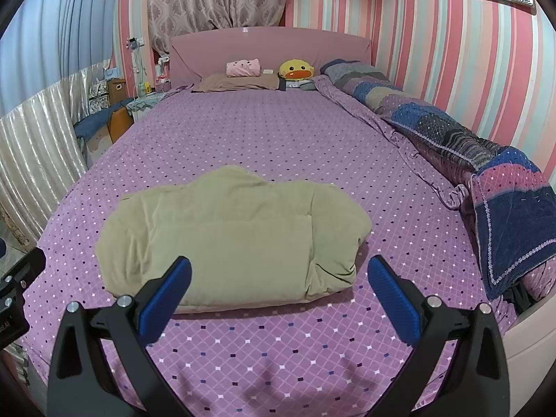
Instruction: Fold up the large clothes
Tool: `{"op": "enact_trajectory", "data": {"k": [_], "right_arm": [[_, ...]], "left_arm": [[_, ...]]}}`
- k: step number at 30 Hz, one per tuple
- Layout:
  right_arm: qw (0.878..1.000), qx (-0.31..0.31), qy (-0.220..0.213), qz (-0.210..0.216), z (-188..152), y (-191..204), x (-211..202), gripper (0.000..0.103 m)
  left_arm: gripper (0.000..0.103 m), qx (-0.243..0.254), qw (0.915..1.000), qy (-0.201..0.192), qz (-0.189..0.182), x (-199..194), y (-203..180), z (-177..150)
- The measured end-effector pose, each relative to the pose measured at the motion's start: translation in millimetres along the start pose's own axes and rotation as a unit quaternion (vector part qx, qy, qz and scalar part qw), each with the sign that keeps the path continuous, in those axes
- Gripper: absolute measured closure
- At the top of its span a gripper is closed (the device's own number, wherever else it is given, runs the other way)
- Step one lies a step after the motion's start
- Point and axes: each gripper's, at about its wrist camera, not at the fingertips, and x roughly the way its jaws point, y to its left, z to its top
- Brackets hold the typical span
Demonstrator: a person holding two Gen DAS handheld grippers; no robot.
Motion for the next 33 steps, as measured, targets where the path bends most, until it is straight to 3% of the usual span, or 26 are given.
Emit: {"op": "enact_trajectory", "data": {"k": [33], "right_arm": [[1.0,-0.002,-0.002,0.001,-0.9,-0.1,0.8,0.002]], "left_arm": [[0.003,0.001,0.9999,0.006,-0.012,3.9,-1.8,3.4]]}}
